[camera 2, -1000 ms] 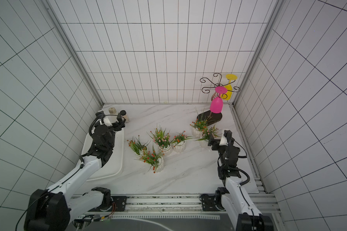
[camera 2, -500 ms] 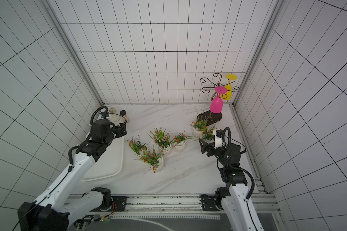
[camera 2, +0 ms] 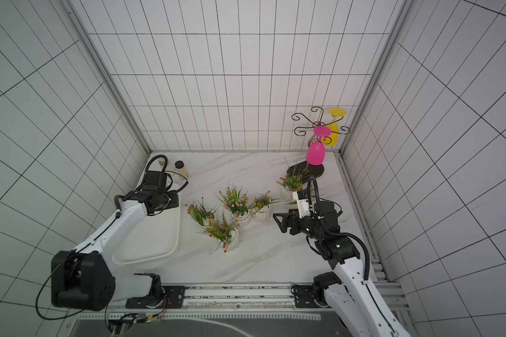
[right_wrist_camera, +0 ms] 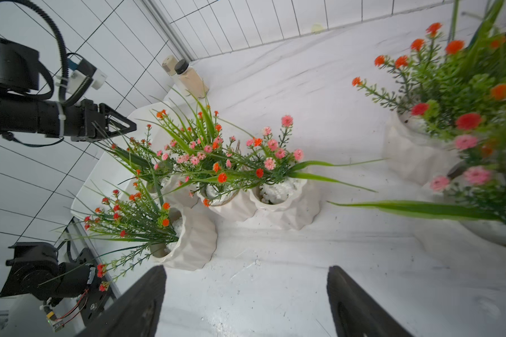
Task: Put the potted gypsophila into the storage box
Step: Move the storage box to the center of the board.
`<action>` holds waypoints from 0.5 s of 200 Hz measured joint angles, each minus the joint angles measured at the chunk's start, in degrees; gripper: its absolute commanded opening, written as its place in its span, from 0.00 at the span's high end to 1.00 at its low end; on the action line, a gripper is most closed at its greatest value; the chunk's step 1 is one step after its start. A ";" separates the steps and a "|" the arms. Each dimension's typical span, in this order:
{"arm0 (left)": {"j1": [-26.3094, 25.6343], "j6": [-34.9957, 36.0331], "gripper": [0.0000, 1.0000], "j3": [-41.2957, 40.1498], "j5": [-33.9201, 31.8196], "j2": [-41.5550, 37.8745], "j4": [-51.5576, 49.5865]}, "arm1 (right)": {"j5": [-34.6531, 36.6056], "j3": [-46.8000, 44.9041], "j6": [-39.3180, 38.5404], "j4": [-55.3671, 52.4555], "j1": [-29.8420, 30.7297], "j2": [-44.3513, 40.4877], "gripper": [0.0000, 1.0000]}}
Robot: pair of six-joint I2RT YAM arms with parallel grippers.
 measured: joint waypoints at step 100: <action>-0.02 1.92 0.78 2.08 3.96 12.02 0.90 | -0.39 0.00 -0.37 -2.27 3.06 4.96 0.13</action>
